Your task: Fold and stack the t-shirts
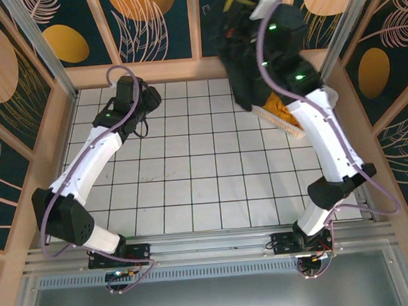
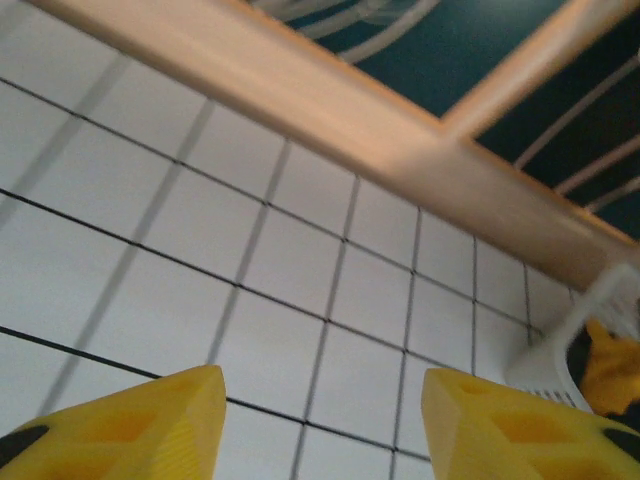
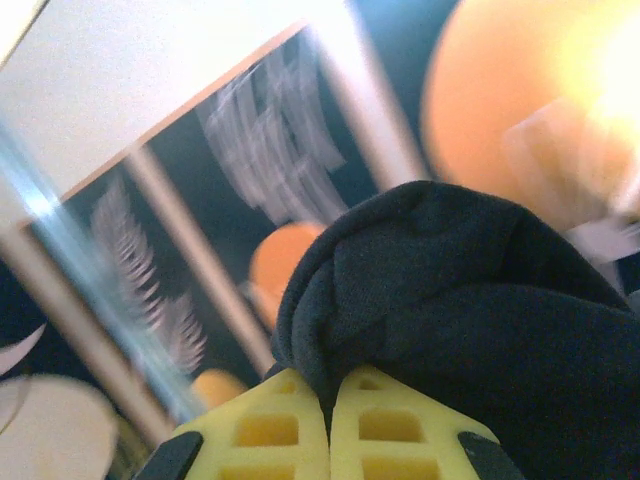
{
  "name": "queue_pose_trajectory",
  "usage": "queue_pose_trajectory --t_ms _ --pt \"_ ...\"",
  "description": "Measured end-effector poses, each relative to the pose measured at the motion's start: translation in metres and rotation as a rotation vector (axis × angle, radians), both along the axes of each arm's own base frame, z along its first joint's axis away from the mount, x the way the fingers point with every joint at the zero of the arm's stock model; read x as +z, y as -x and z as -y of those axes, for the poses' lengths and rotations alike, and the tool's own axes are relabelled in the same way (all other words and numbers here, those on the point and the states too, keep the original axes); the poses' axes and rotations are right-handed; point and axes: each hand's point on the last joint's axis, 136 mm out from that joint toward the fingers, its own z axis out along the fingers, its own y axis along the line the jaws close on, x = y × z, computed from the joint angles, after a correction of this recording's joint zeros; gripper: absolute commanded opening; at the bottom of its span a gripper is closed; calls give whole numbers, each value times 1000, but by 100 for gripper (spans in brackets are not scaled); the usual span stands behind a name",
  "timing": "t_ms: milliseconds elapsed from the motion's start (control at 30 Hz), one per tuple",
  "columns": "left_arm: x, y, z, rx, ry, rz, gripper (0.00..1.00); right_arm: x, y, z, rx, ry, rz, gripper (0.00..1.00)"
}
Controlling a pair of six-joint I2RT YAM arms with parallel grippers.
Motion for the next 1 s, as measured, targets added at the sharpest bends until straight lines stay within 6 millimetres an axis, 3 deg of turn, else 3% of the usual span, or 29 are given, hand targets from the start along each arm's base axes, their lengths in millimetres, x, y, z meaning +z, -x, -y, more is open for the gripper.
queue_pose_trajectory --t_ms 100,167,233,267,333,400,500,567,667,767,800,867,1000 --pt "38 20 -35 143 -40 78 65 -56 3 -89 170 67 -97 46" --pt "63 40 -58 233 -56 133 66 -110 -1 -143 280 133 -188 55" --pt "83 59 -77 298 -60 178 67 -171 -4 -182 363 205 -298 60" --pt "92 68 -85 326 -59 200 67 -205 -6 -194 392 247 -364 61" --pt "101 81 -93 348 -57 224 69 -253 -7 -202 419 301 -461 61" --pt "98 84 -92 330 -59 218 69 -282 -8 -194 426 325 -535 59" --pt "62 74 -68 199 -65 134 68 -297 -23 -163 383 300 -604 54" --pt "21 59 -39 64 -60 33 69 -302 -39 -126 312 267 -649 53" --pt "-55 44 6 -129 -73 -148 70 -315 -59 -58 181 208 -730 52" --pt "-125 49 54 -313 -150 -312 73 -338 -66 0 63 163 -818 52" --pt "-139 52 66 -360 -180 -338 74 -347 -66 13 36 154 -845 52" --pt "-167 59 96 -466 -243 -391 80 -370 -61 33 -8 144 -912 52" --pt "-199 53 143 -582 -368 -411 86 -409 -47 50 -45 149 -1018 53"
